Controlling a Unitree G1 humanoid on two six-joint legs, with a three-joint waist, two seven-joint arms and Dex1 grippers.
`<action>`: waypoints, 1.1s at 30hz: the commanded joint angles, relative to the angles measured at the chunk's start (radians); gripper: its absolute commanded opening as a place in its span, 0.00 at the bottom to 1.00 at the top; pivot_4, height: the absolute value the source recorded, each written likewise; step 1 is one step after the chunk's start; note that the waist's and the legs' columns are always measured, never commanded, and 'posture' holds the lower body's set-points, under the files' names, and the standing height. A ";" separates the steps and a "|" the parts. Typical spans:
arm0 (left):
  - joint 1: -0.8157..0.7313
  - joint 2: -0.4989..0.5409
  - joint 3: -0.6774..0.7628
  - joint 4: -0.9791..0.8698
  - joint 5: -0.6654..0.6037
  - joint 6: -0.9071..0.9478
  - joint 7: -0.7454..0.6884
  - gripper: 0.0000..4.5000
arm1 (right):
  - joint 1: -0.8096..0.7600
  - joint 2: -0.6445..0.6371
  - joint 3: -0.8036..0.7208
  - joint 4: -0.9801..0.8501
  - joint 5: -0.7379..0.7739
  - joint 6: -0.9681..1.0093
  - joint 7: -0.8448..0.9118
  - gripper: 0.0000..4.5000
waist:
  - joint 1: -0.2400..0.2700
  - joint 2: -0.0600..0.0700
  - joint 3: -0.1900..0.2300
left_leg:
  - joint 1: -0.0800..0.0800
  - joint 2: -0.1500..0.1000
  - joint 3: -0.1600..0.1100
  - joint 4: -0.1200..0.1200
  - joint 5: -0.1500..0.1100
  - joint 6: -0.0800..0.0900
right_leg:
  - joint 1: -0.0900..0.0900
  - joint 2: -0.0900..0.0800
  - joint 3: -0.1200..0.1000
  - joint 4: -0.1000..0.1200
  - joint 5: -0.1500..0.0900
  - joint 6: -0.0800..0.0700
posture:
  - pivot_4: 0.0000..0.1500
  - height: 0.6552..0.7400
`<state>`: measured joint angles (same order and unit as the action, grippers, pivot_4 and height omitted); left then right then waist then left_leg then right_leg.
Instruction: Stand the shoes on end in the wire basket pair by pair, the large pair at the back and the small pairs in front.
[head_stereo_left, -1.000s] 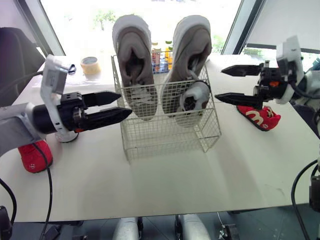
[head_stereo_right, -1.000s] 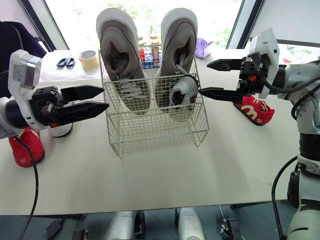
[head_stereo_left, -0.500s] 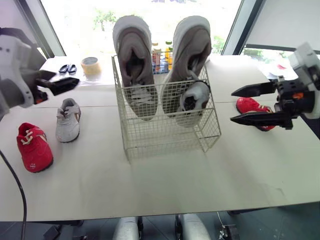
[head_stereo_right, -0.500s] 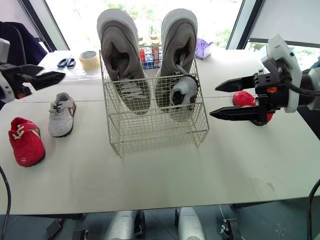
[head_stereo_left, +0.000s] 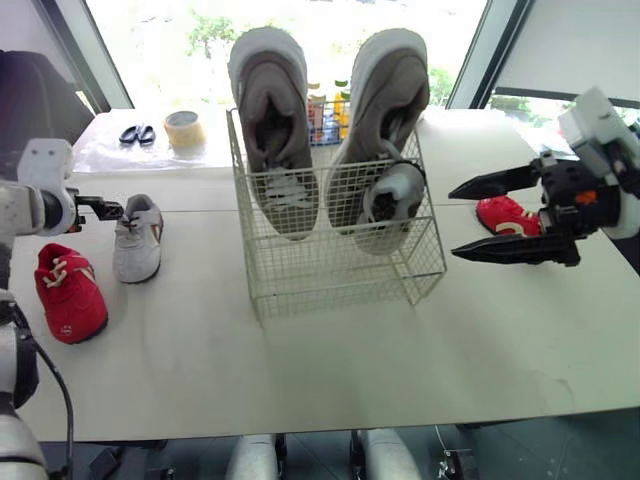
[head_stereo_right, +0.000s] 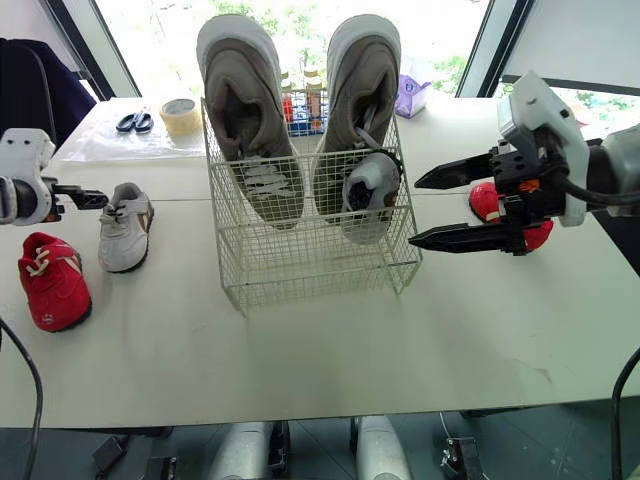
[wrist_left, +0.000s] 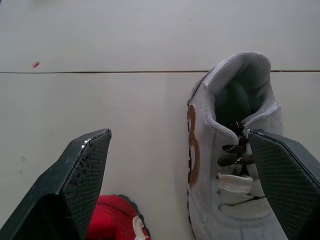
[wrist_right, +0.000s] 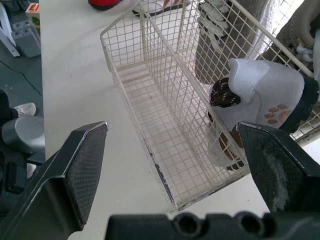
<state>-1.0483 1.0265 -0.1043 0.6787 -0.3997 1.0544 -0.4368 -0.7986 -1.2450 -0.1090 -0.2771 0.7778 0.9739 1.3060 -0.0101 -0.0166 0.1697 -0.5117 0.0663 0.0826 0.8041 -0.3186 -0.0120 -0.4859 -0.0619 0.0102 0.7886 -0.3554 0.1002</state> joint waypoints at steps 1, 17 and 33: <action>-0.047 -0.031 -0.027 0.108 0.098 -0.070 -0.070 1.00 | -0.004 -0.019 -0.029 -0.022 0.002 -0.009 -0.009 0.99 | -0.001 0.000 0.000 | 0.000 0.000 0.000 0.000 0.000 0.000 | 0.000 0.000 0.000 0.000 0.000 0.000 | 1.00 0.07; -0.099 -0.164 -0.013 0.481 0.306 -0.191 -0.209 0.01 | -0.009 -0.024 -0.020 -0.017 0.014 0.018 -0.026 1.00 | -0.004 0.003 -0.003 | 0.009 0.000 0.000 0.000 0.000 0.000 | 0.007 -0.001 0.000 0.001 0.000 0.000 | 1.00 0.07; -0.138 -0.180 0.169 0.439 0.292 -0.135 -0.103 0.00 | -0.022 0.060 0.073 0.060 -0.056 -0.063 -0.009 1.00 | -0.006 0.002 -0.002 | 0.007 0.000 0.000 0.001 0.000 0.000 | 0.006 -0.001 0.000 0.001 0.000 0.001 | 1.00 0.07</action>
<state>-1.1856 0.8562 0.0356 1.1353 -0.0988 0.9149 -0.5695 -0.7976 -1.1928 -0.0307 -0.2344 0.7412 0.9419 1.2887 -0.0158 -0.0143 0.1673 -0.5049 0.0668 0.0827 0.8049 -0.3189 -0.0116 -0.4800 -0.0625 0.0104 0.7902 -0.3550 0.1009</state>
